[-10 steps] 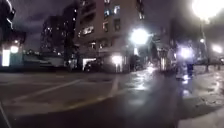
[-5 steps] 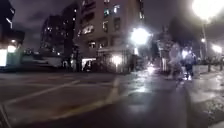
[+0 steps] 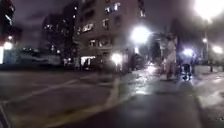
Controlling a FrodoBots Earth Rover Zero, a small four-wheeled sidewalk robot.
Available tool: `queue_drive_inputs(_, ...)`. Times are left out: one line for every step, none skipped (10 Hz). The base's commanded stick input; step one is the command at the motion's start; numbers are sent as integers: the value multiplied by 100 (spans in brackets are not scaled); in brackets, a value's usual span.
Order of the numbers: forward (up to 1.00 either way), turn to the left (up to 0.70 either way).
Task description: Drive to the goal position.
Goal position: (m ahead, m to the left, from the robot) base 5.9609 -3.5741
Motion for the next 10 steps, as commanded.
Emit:
queue_drive_inputs(45,0)
queue_drive_inputs(45,0)
queue_drive_inputs(45,0)
queue_drive_inputs(45,0)
queue_drive_inputs(45,0)
queue_drive_inputs(45,0)
queue_drive_inputs(45,0)
queue_drive_inputs(45,0)
queue_drive_inputs(45,0)
queue_drive_inputs(45,0)
